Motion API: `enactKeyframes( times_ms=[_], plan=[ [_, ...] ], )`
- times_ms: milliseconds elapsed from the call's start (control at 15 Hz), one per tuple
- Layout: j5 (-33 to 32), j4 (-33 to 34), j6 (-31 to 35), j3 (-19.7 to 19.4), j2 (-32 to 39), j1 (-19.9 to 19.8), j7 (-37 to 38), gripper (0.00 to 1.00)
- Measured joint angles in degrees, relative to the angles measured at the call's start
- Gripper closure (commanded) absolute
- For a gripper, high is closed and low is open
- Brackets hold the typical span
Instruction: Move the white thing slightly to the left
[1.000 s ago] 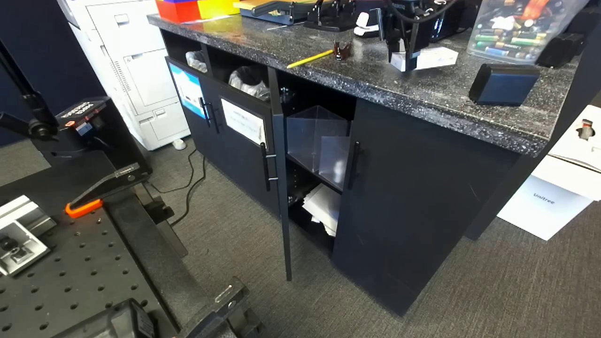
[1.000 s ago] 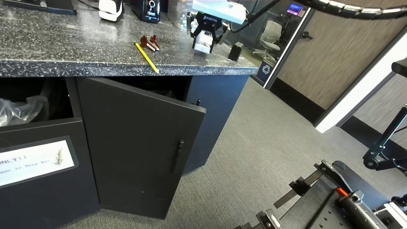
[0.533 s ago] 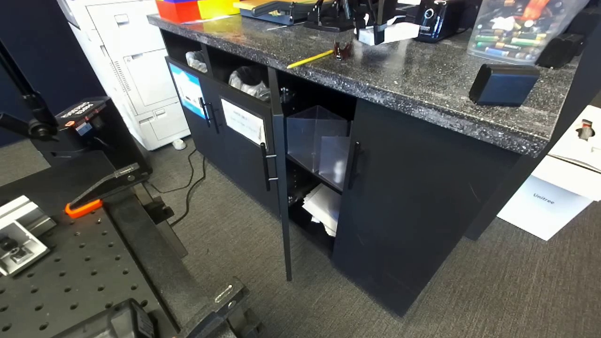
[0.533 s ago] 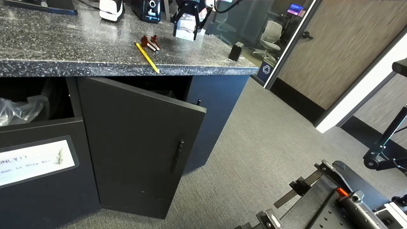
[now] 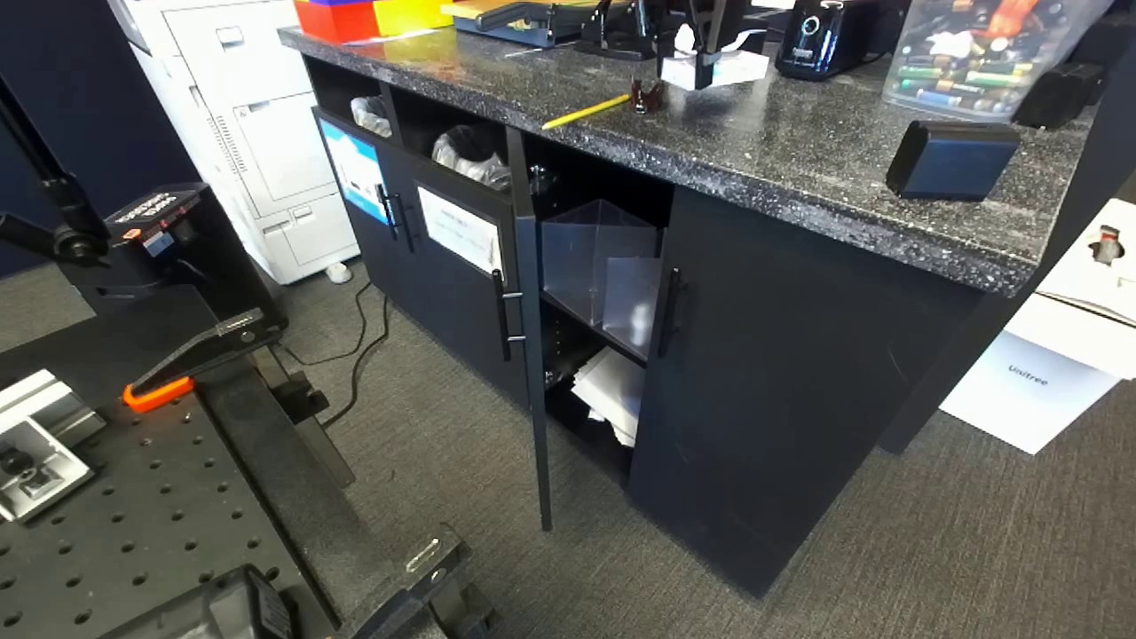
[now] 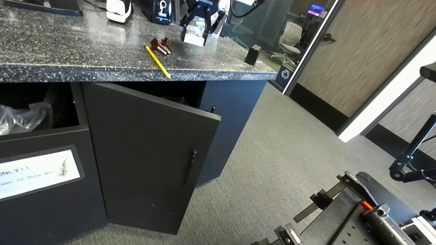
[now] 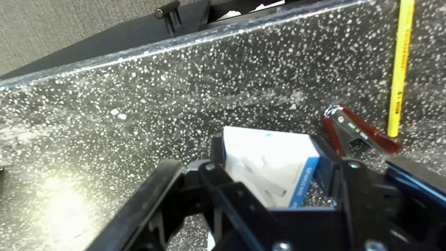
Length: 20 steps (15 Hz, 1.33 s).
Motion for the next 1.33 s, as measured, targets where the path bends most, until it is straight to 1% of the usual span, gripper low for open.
enactKeyframes(
  times_ms=[267,600,867,933,1067,1133,1200,1333],
  plan=[
    [2.03,-0.05,-2.05,2.56,0.59,-1.64,-7.60,0.64],
    [2.03,-0.10,-7.69,2.82,0.88,-2.34,-15.98,0.64],
    [1.55,-0.05,-9.85,2.87,2.08,-2.28,-24.01,0.64],
    [1.28,0.04,-10.08,2.87,2.09,-2.27,-25.29,0.21],
    [0.84,0.03,-10.16,2.84,2.10,-2.28,-26.93,0.06],
    [0.70,-0.01,-10.16,2.80,2.12,-2.28,-27.37,0.02],
    [0.57,0.00,-10.17,2.78,2.12,-2.28,-27.54,0.00],
    [0.42,0.23,-10.18,2.77,2.04,-2.19,-27.55,0.00]
  ],
)
